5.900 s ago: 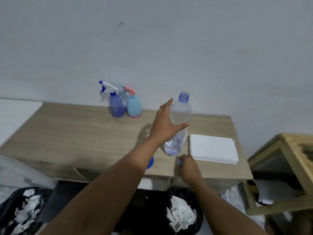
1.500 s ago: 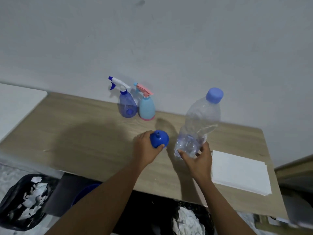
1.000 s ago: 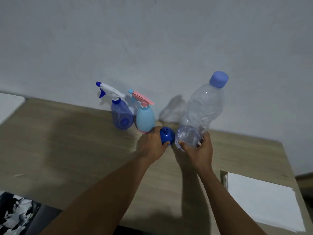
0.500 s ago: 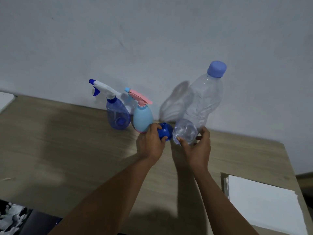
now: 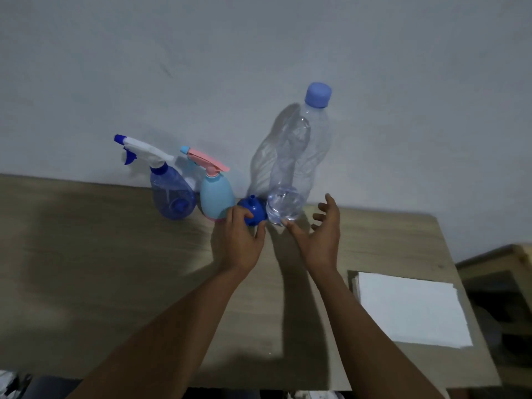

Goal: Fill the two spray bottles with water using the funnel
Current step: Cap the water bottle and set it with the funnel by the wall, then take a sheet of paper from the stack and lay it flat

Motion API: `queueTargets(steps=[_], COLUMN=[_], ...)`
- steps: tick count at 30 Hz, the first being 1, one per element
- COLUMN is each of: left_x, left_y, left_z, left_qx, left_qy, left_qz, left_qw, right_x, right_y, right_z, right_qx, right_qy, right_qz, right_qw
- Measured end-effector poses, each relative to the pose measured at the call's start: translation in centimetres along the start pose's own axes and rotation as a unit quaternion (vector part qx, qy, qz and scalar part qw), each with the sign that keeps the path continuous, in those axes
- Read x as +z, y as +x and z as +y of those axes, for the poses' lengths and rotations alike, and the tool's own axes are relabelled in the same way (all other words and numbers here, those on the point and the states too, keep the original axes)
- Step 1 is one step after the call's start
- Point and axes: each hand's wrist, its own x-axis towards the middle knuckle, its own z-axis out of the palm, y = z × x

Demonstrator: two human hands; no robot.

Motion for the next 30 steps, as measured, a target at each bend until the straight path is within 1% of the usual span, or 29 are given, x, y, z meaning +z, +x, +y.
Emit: queueTargets(steps=[2, 3, 5, 7, 9, 10, 12, 14, 16, 20, 22, 25, 28, 30], left_x=[-0.2, 0.0, 0.6, 1.5, 2.6, 3.3, 4.7, 6.3, 7.6, 9.3, 9.9, 10.1, 10.0, 9.8], left_y=[-2.1, -3.4, -5.8, -7.9, -9.6, -10.2, -11.3, -12.1, -12.9, -13.5, -13.7, -13.9, -14.2, -14.5], left_z=[1.8, 2.8, 4.8, 6.6, 8.3, 9.2, 10.9, 12.3, 13.1, 13.3, 13.2, 13.5, 13.7, 13.6], left_qx=[-0.006, -0.012, -0.018, 0.003, 0.058, 0.09, 0.111, 0.095, 0.08, 0.048, 0.04, 0.041, 0.061, 0.081], left_qy=[-0.05, -0.067, -0.084, -0.098, -0.076, -0.054, -0.014, 0.032, 0.09, 0.163, 0.174, 0.167, 0.191, 0.185], left_qz=[-0.011, -0.039, -0.122, -0.184, -0.205, -0.204, -0.205, -0.219, -0.239, -0.251, -0.245, -0.198, -0.166, -0.152], left_qw=[0.999, 0.997, 0.989, 0.978, 0.974, 0.973, 0.972, 0.971, 0.964, 0.953, 0.953, 0.965, 0.966, 0.967], right_x=[-3.4, -5.6, -10.7, -15.8, -19.9, -21.4, -23.6, -24.7, -25.0, -25.3, -25.5, -25.7, -25.8, -25.9], right_y=[-1.4, -2.1, -3.4, -4.2, -4.3, -4.1, -3.7, -3.5, -3.4, -3.5, -3.7, -3.8, -3.9, -4.0], right_z=[0.4, 0.8, 1.9, 3.6, 5.7, 6.7, 8.2, 9.0, 9.7, 10.7, 11.0, 11.2, 11.2, 11.2], right_qx=[-0.013, -0.02, -0.026, -0.014, 0.027, 0.04, 0.045, 0.039, 0.013, -0.005, -0.013, -0.02, -0.028, -0.027], right_qy=[-0.019, -0.034, -0.083, -0.155, -0.235, -0.275, -0.332, -0.353, -0.364, -0.339, -0.33, -0.322, -0.315, -0.306], right_qz=[0.031, 0.048, 0.066, 0.051, 0.0, -0.036, -0.097, -0.132, -0.163, -0.17, -0.172, -0.173, -0.17, -0.168], right_qw=[0.999, 0.998, 0.994, 0.987, 0.972, 0.96, 0.937, 0.925, 0.917, 0.925, 0.928, 0.931, 0.933, 0.937])
